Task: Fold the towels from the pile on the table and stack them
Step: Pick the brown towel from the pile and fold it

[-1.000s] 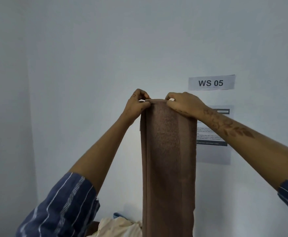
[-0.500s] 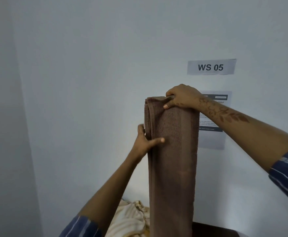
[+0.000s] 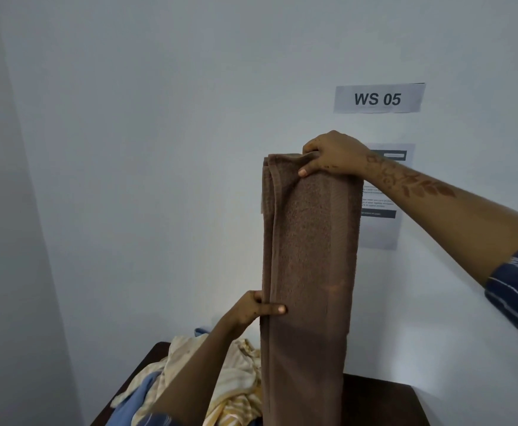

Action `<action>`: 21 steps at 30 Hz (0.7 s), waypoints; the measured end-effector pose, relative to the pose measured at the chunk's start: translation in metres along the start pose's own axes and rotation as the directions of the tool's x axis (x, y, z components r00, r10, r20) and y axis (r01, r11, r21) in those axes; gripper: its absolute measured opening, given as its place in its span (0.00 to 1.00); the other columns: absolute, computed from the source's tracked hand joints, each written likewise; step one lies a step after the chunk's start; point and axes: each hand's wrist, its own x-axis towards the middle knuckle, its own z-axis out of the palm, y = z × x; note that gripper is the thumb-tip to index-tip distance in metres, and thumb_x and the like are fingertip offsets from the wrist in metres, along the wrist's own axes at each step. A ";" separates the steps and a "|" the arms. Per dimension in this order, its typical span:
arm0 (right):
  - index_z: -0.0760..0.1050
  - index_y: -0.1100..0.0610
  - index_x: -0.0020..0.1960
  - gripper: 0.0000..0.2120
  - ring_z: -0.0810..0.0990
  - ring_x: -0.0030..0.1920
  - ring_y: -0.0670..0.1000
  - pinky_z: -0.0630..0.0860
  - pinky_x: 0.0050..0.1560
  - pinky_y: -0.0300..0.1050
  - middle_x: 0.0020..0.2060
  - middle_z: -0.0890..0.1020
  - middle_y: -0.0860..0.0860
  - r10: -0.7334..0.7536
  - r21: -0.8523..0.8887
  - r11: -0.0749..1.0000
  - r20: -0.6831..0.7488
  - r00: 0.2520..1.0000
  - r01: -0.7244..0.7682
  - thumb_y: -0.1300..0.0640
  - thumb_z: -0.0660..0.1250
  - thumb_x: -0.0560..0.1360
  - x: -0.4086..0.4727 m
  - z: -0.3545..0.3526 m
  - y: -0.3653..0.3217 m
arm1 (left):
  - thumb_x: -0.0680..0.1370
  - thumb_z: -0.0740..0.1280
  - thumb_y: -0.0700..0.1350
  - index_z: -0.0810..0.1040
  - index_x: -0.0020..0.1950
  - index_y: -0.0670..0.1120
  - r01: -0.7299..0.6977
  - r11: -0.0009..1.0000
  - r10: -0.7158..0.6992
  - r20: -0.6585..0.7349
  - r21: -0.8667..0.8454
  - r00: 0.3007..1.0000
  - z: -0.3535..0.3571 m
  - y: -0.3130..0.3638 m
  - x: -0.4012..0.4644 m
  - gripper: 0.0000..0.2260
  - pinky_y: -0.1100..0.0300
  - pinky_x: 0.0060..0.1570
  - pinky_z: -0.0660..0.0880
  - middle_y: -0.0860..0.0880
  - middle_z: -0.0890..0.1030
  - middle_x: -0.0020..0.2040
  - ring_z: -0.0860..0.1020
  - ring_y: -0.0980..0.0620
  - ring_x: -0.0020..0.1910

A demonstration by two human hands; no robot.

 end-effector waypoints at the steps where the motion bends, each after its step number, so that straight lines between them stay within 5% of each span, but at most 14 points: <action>1: 0.79 0.58 0.50 0.16 0.75 0.51 0.53 0.67 0.47 0.46 0.47 0.80 0.53 0.001 -0.003 1.000 -0.002 1.000 -0.001 0.45 0.70 0.71 -0.001 0.000 0.001 | 0.71 0.74 0.47 0.82 0.53 0.50 0.006 1.000 -0.006 -0.010 0.016 1.000 -0.001 0.000 0.001 0.11 0.66 0.46 0.77 0.55 0.83 0.51 0.81 0.57 0.51; 8: 0.78 0.61 0.48 0.15 0.73 0.49 0.52 0.67 0.48 0.46 0.44 0.78 0.54 -0.048 0.078 0.996 0.064 0.997 0.043 0.50 0.70 0.72 -0.004 -0.004 -0.007 | 0.70 0.75 0.46 0.76 0.56 0.51 -0.045 0.995 0.027 -0.183 -0.090 0.983 0.000 -0.005 0.001 0.17 0.69 0.41 0.76 0.56 0.79 0.52 0.78 0.56 0.51; 11: 0.72 0.55 0.40 0.12 0.73 0.46 0.52 0.65 0.43 0.45 0.40 0.74 0.50 -0.011 -0.084 0.996 0.018 1.000 0.012 0.48 0.70 0.72 -0.005 -0.003 -0.009 | 0.70 0.75 0.46 0.73 0.59 0.52 -0.057 0.993 0.037 -0.178 -0.106 0.983 0.002 -0.004 0.001 0.21 0.66 0.47 0.76 0.55 0.77 0.55 0.77 0.56 0.53; 15: 0.75 0.60 0.45 0.14 0.73 0.46 0.52 0.66 0.44 0.46 0.41 0.76 0.52 -0.012 -0.033 0.999 0.030 0.999 0.013 0.48 0.71 0.71 -0.006 0.000 -0.010 | 0.69 0.76 0.49 0.72 0.63 0.49 -0.043 0.997 0.028 -0.198 -0.072 0.980 -0.001 -0.009 -0.001 0.25 0.59 0.54 0.76 0.51 0.76 0.59 0.76 0.50 0.57; 21: 0.69 0.52 0.34 0.14 0.73 0.46 0.52 0.66 0.44 0.46 0.40 0.75 0.50 0.013 -0.081 0.997 0.024 1.000 -0.011 0.47 0.70 0.71 -0.008 0.007 -0.008 | 0.64 0.75 0.52 0.67 0.62 0.48 0.031 0.994 -0.044 -0.129 -0.103 0.991 -0.007 -0.013 -0.014 0.31 0.64 0.47 0.77 0.50 0.75 0.58 0.76 0.53 0.55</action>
